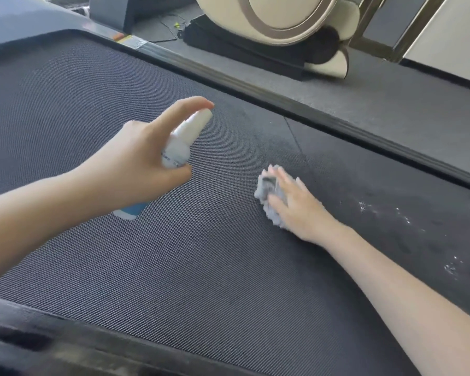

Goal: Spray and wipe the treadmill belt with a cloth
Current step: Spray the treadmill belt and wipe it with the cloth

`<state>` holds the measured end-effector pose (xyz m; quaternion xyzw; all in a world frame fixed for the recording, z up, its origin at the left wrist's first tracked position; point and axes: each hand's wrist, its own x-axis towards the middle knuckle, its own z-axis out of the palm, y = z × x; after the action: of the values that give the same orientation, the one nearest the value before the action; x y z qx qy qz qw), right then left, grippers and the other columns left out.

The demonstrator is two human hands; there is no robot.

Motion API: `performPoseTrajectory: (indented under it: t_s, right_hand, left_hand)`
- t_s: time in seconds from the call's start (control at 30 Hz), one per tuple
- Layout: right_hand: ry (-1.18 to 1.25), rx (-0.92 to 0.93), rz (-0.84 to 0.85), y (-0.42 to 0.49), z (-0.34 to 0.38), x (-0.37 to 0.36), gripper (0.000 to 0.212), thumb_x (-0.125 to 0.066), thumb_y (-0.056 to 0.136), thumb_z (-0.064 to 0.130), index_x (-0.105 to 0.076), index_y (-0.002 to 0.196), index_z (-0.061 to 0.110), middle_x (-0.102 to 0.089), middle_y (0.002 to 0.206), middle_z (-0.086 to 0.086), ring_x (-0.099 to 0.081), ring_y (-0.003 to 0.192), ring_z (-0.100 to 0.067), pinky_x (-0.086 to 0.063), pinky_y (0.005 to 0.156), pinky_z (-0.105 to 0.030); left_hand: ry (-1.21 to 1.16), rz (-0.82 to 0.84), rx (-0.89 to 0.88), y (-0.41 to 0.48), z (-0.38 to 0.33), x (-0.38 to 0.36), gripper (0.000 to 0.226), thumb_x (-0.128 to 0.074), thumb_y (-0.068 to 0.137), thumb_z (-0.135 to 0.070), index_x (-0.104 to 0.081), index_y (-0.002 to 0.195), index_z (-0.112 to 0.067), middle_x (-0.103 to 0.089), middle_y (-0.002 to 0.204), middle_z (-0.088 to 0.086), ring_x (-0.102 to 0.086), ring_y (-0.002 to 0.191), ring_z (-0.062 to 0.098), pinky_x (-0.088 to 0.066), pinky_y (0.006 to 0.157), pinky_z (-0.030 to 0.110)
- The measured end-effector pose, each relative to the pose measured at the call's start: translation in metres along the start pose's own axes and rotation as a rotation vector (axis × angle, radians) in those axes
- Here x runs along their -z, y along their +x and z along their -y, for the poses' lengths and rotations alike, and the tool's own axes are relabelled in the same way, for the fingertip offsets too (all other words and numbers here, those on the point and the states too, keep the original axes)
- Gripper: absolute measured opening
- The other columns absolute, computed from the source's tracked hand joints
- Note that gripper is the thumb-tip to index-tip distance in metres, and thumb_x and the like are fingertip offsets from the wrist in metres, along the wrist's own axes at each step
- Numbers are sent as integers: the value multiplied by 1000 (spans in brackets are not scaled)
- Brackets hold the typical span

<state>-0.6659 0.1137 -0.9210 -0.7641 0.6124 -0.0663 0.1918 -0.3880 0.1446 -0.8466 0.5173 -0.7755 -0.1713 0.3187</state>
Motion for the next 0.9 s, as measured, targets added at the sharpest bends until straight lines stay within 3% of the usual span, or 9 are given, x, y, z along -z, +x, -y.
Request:
performPoseTrajectory:
  t_s: [0.13,0.23,0.33,0.4,0.53,0.63,0.7,0.77,0.9]
  right_hand:
    - [-6,-245,-72,60,-5,10,61,-22,99,51,0,151,30,4,159,11,4,147,-20,1,116,-43]
    - [-47,-238,-103,63,-1,9,66,-26,99,50,0,152,21,5,160,6,4,146,-16,3,116,-34]
    - [-38,-179,-105,53,-4,6,73,-31,96,55,-1,152,20,4,160,6,6,146,-13,5,115,-30]
    - [-45,-119,-82,44,-7,4,77,-32,93,60,-3,152,21,3,160,6,9,145,-9,7,114,-29]
    - [-16,-91,-60,14,-7,5,69,-39,95,50,-4,151,29,1,158,13,6,145,-8,3,116,-31]
    - [-2,-106,-68,-12,-22,3,64,-38,92,51,-5,147,44,0,158,19,0,146,-12,-8,119,-44]
    - [62,-197,-62,-29,-32,2,61,-38,94,47,-4,145,49,1,155,26,1,146,-12,-8,118,-48]
    - [121,-250,-77,-43,-37,2,60,-38,96,43,-4,144,52,-1,154,30,0,146,-13,-7,118,-48]
    - [183,-253,-116,-39,-22,4,58,-40,98,35,-9,146,45,-11,156,18,-10,145,-12,-9,118,-40]
  left_hand:
    - [-8,-2,4,-1,0,2,75,-65,76,-8,-35,135,-43,-64,65,8,-60,58,11,-55,64,39]
    - [-3,4,15,-4,2,5,75,-66,77,-7,-35,135,-43,-64,65,9,-60,56,13,-55,60,39]
    - [-18,14,18,-8,4,7,75,-66,77,-6,-36,136,-41,-63,61,2,-61,58,8,-52,57,24]
    - [-21,18,18,-10,6,8,75,-66,77,-5,-36,136,-40,-62,59,0,-61,58,7,-50,56,22]
    - [-19,-5,37,-13,10,14,76,-67,76,-8,-36,135,-43,-63,61,5,-61,59,10,-55,59,36]
    - [-27,-6,43,-16,10,17,76,-67,76,-8,-35,135,-44,-62,60,6,-61,59,10,-55,60,37]
    - [-23,-5,44,-18,12,19,76,-66,76,-9,-35,135,-44,-63,60,7,-61,58,10,-55,59,38]
    - [-23,-4,41,-19,13,20,76,-66,75,-8,-35,135,-43,-62,59,7,-60,58,11,-55,59,39]
    - [-57,-12,45,-17,13,18,75,-66,76,-6,-36,135,-43,-61,58,6,-60,56,13,-55,62,42]
